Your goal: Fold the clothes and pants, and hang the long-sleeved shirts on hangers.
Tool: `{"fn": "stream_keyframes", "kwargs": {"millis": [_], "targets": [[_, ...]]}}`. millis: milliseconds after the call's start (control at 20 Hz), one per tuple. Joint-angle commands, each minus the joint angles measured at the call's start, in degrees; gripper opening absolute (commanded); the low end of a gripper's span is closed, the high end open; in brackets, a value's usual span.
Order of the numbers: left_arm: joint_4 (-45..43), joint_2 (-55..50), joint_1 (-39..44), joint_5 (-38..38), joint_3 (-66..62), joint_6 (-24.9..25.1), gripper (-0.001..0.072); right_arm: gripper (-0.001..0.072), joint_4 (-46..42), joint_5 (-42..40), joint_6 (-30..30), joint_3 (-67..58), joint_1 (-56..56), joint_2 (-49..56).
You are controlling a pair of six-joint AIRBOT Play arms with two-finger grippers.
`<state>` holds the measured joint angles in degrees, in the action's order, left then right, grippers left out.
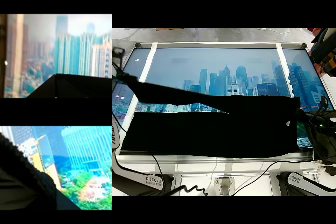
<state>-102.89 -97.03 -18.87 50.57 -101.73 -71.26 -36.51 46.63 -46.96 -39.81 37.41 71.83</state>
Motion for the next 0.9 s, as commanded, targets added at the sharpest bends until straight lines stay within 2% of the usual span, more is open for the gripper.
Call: {"fn": "stream_keyframes", "kwargs": {"millis": [0, 100, 250, 350, 450, 550, 700, 850], "targets": [[-0.6, 3.1, 0.4, -4.5, -1.3, -2.1, 0.0011, 0.0025, 1.0, -1.2, -0.1, 0.0, 0.0, 0.0], [-0.6, 3.0, -0.6, -0.5, -0.6, -5.3, 0.0009, 0.0025, 1.0, -1.2, -0.1, 0.0, 0.0, 0.0], [-0.5, 3.0, -2.5, 1.6, 8.0, -9.7, 0.0009, 0.0025, 0.9, -1.4, -0.1, 0.0, -0.2, 0.0], [-0.6, 3.1, -2.6, 1.2, 17.0, -9.8, 0.0009, 0.0024, 0.6, -2.7, -0.1, 0.1, -1.9, 0.1], [-0.7, 3.0, -2.7, -0.8, 25.2, -10.0, 0.0009, 0.0024, 0.6, -5.7, -0.1, 0.1, -4.4, 0.5], [-1.8, 2.8, -3.1, -3.8, 30.0, -13.4, 0.001, 0.0025, 0.7, -9.3, -0.1, 0.1, -6.4, 1.4], [-2.0, 2.8, -4.5, -8.3, 31.0, -18.0, 0.0012, 0.0025, 0.7, -14.4, -2.0, 0.1, -7.9, 3.2], [-1.9, 2.8, -4.8, -11.5, 31.0, -18.1, 0.0013, 0.0024, 1.4, -16.3, -2.8, 0.1, -8.7, 4.6]]}}
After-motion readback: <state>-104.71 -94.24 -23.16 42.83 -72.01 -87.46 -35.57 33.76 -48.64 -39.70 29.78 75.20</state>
